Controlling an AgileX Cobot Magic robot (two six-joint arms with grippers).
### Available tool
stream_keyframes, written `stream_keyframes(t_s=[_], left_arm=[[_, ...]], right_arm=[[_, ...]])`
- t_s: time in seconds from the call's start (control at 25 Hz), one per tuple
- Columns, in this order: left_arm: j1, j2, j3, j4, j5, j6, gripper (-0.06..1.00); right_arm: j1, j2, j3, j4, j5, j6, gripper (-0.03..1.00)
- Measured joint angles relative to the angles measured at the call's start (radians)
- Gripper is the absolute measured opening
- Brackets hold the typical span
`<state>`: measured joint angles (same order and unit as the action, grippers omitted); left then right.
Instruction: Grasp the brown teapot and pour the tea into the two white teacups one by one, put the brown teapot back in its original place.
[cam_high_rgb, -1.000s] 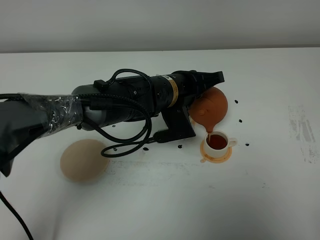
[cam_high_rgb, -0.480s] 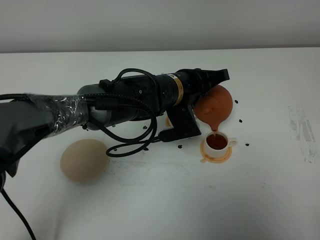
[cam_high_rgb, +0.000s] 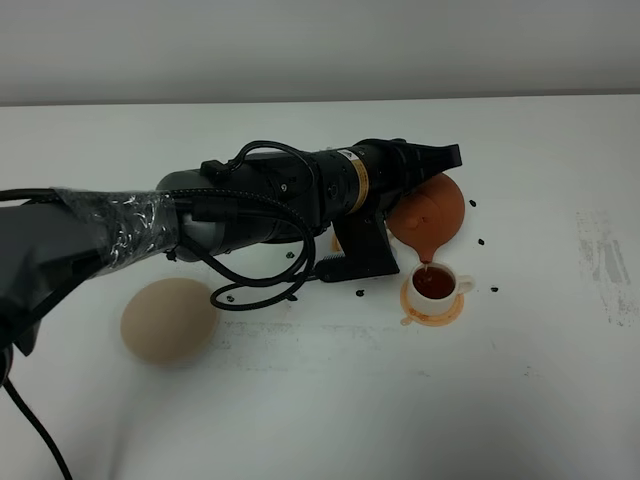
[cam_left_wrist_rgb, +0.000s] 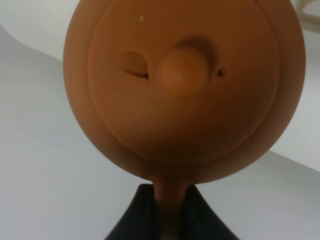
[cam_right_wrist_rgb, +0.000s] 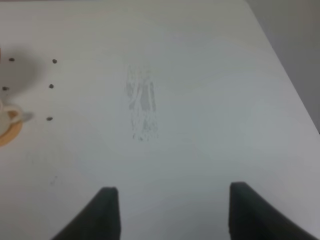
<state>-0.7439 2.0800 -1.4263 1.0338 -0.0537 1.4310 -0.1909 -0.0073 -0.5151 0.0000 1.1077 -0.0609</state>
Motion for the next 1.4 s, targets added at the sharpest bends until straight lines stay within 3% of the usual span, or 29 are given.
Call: stream_keyframes(t_s=[0.24, 0.56, 0.8, 1.04, 1.2, 1.28, 1.4], left_arm=[[0.000, 0.013, 0.000, -0.005, 0.000, 0.000, 0.08], [-0.001, -0.014, 0.000, -0.116, 0.012, -0.014, 0.08], [-0.001, -0.108, 0.009, -0.212, 0.120, -0.077, 0.08], [0.003, -0.220, 0.097, -0.474, 0.269, -0.081, 0.08], [0.003, -0.306, 0.128, -0.755, 0.381, -0.089, 0.08], [0.001, -0.332, 0.129, -0.891, 0.453, -0.124, 0.08], [-0.009, -0.338, 0.129, -1.012, 0.577, -0.227, 0.08]], right_arm=[[0.000, 0.000, 0.000, 0.000, 0.000, 0.000, 0.47], [0.000, 0.000, 0.000, 0.000, 0.000, 0.000, 0.47], [0.000, 0.000, 0.000, 0.000, 0.000, 0.000, 0.47], [0.000, 0.000, 0.000, 0.000, 0.000, -0.001, 0.47], [0.000, 0.000, 0.000, 0.000, 0.000, -0.001, 0.47], [0.000, 0.000, 0.000, 0.000, 0.000, -0.001, 0.47], [0.000, 0.000, 0.000, 0.000, 0.000, -0.001, 0.47]])
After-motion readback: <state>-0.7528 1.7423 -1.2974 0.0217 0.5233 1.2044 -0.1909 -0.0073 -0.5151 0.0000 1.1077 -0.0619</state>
